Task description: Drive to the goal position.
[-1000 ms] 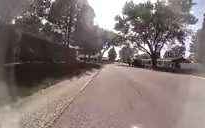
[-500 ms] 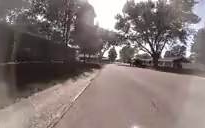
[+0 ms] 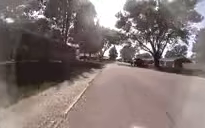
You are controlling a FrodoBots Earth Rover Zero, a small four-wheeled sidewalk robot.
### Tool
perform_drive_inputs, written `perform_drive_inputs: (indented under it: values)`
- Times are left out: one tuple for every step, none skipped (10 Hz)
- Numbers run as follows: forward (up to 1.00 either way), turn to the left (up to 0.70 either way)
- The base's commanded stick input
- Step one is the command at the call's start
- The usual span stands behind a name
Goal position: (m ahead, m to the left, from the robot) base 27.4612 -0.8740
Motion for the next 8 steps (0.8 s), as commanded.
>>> perform_drive_inputs:
  values:
    - [1.00, 0.00]
    - [1.00, 0.00]
    - [1.00, 0.00]
    - [1.00, 0.00]
    - [1.00, 0.00]
    - [1.00, 0.00]
    - [1.00, 0.00]
    - [1.00, 0.00]
